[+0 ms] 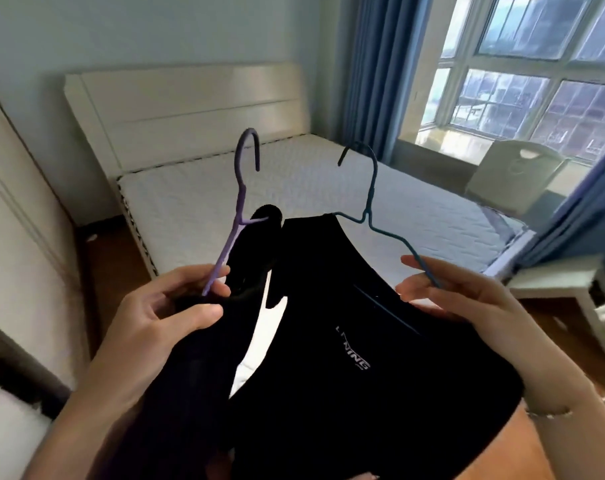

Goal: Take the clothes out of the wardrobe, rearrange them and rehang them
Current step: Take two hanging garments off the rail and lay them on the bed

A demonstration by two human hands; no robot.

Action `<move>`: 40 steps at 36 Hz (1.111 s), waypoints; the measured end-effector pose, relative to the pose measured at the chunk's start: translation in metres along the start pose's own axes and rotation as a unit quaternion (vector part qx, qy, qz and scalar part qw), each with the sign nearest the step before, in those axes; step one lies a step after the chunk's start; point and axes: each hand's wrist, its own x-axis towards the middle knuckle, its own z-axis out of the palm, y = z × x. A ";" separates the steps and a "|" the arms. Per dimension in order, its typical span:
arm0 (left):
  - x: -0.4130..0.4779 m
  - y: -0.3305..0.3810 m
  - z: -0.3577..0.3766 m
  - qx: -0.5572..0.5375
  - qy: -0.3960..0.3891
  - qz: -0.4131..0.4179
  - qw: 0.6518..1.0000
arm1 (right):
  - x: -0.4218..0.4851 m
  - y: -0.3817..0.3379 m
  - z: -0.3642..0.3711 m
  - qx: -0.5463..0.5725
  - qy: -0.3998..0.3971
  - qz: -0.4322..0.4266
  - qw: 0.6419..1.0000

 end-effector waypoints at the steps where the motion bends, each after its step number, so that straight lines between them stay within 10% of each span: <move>1: -0.007 0.008 0.015 -0.003 -0.012 0.002 1.000 | -0.008 -0.004 -0.015 -0.003 0.004 -0.001 1.000; 20: 0.033 0.053 0.184 -0.074 -0.144 -0.029 0.986 | -0.054 -0.064 -0.213 -0.122 0.059 -0.020 0.991; 40: 0.269 -0.021 0.296 -0.157 -0.181 -0.183 0.954 | 0.224 -0.075 -0.369 -0.166 -0.048 0.086 0.981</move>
